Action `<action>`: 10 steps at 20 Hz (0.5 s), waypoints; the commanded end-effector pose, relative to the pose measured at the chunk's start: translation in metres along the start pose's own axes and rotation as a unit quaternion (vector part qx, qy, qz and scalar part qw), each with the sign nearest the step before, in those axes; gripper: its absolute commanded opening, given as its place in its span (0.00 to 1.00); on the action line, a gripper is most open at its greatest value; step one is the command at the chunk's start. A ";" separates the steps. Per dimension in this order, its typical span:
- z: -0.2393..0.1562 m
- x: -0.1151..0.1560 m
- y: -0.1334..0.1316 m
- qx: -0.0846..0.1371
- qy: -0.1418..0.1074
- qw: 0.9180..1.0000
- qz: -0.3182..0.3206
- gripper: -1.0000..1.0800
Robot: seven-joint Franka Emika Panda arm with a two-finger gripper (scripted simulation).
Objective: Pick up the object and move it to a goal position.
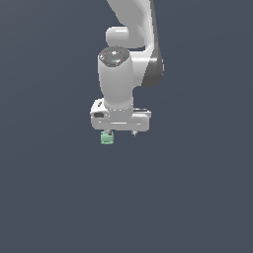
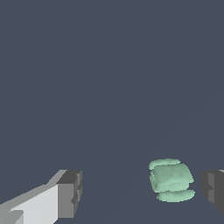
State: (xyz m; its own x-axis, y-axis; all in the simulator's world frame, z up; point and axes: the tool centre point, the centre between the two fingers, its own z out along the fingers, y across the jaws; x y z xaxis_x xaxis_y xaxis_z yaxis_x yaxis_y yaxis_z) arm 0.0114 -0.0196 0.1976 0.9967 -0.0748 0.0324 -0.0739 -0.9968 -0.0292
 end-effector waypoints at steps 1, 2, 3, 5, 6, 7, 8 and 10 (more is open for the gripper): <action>0.005 -0.003 0.005 -0.001 -0.001 1.000 -0.001 0.96; 0.008 -0.004 0.007 -0.001 -0.001 1.000 -0.002 0.96; 0.011 -0.006 0.010 -0.002 -0.002 1.000 -0.004 0.96; 0.019 -0.011 0.018 -0.003 -0.003 1.000 -0.007 0.96; 0.024 -0.014 0.022 -0.003 -0.003 1.000 -0.009 0.96; 0.029 -0.018 0.026 -0.004 -0.004 1.000 -0.011 0.96; 0.034 -0.022 0.031 -0.005 -0.005 1.000 -0.013 0.96; 0.046 -0.031 0.043 -0.007 -0.007 1.000 -0.018 0.96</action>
State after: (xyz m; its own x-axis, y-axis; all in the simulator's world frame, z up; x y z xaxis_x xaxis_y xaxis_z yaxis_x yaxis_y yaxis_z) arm -0.0140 -0.0508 0.1585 0.9987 -0.0453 0.0229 -0.0449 -0.9988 -0.0178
